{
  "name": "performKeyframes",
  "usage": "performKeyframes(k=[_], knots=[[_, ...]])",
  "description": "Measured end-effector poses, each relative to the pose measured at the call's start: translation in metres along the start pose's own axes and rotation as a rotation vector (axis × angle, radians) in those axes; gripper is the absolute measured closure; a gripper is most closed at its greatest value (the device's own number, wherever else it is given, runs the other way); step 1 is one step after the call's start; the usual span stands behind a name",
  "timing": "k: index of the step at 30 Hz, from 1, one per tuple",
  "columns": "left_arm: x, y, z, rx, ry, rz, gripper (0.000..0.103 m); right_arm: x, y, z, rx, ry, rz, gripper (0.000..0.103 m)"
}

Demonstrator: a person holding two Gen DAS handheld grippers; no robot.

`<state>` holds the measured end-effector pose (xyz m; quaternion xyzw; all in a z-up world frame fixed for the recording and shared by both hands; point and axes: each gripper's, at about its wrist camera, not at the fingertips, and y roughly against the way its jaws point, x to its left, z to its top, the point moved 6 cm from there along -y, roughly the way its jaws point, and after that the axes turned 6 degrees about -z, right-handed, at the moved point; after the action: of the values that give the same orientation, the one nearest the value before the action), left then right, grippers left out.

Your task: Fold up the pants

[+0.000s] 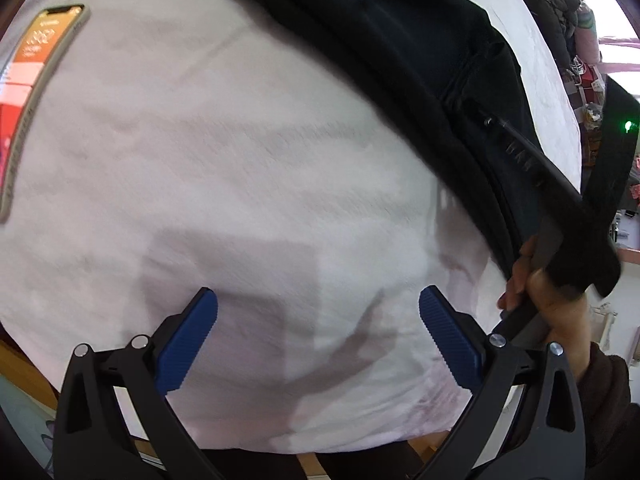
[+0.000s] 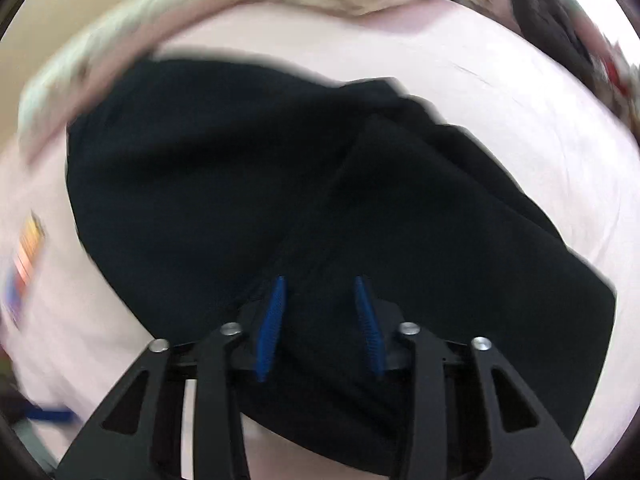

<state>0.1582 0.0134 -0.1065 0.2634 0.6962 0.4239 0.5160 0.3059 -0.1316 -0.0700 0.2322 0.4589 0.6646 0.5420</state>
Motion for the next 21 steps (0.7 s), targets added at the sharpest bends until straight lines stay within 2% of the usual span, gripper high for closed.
performKeyframes(k=[1, 5, 7, 10, 11, 12, 14, 15, 19, 21], knots=[[0.003, 0.003, 0.004, -0.01, 0.0, 0.003, 0.002, -0.002, 0.002, 0.002, -0.001, 0.007, 0.006, 0.066], [0.012, 0.011, 0.014, -0.042, 0.003, 0.013, 0.002, -0.032, 0.016, 0.024, -0.097, -0.083, -0.013, 0.066], [0.015, 0.012, 0.018, -0.049, 0.01, 0.016, 0.002, -0.046, 0.008, 0.039, -0.103, -0.123, -0.022, 0.066], [0.022, 0.014, 0.027, -0.045, 0.038, 0.024, 0.002, -0.048, -0.017, 0.052, -0.065, -0.119, -0.026, 0.065], [0.023, 0.014, 0.029, -0.031, 0.041, 0.022, 0.002, -0.045, -0.031, 0.052, -0.021, -0.104, -0.02, 0.064], [0.025, 0.013, 0.031, -0.016, 0.043, 0.016, 0.002, -0.043, -0.049, 0.05, 0.056, -0.095, -0.006, 0.063], [0.029, 0.017, 0.037, -0.03, 0.042, 0.009, 0.002, -0.052, -0.051, 0.052, 0.076, -0.154, 0.057, 0.061], [0.029, 0.019, 0.04, -0.042, 0.039, 0.002, 0.002, -0.055, -0.049, 0.053, 0.077, -0.172, 0.076, 0.061], [0.037, 0.036, 0.054, -0.112, 0.047, -0.037, 0.002, -0.061, -0.01, 0.041, -0.01, -0.237, 0.161, 0.061], [0.045, 0.045, 0.066, -0.149, 0.086, -0.072, 0.002, -0.05, 0.006, 0.027, -0.029, -0.214, 0.184, 0.061]])
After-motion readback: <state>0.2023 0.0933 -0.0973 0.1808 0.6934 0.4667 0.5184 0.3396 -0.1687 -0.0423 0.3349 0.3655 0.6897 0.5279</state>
